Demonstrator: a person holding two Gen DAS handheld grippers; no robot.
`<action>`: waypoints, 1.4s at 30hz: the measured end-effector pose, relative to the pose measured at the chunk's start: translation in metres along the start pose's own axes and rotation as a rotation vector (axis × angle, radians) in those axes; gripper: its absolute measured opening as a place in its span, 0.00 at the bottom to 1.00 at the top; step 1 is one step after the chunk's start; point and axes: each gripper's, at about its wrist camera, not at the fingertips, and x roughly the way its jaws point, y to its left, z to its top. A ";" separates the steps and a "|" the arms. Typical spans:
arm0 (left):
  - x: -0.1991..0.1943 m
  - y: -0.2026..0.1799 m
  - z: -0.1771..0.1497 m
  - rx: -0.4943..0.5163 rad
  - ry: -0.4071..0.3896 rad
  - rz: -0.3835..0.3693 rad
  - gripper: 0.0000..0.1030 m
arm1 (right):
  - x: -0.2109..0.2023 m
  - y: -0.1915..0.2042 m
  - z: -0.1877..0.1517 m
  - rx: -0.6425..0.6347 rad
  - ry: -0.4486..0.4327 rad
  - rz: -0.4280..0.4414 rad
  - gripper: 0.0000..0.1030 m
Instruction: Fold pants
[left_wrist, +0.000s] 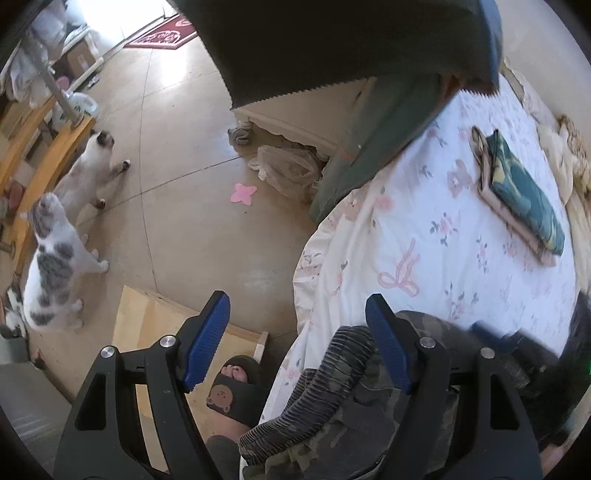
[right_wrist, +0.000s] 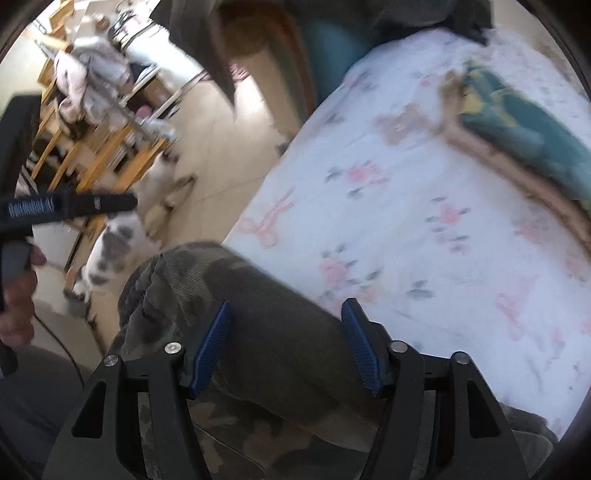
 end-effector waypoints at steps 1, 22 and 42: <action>-0.001 0.002 0.000 -0.010 0.003 -0.007 0.71 | -0.002 0.010 -0.003 -0.041 -0.023 0.009 0.01; -0.009 -0.001 0.004 -0.002 0.014 -0.090 0.71 | -0.068 0.081 -0.161 -0.251 0.059 0.225 0.00; 0.095 -0.007 -0.046 0.163 0.370 -0.063 0.68 | -0.094 0.119 -0.100 -0.251 -0.147 0.105 0.66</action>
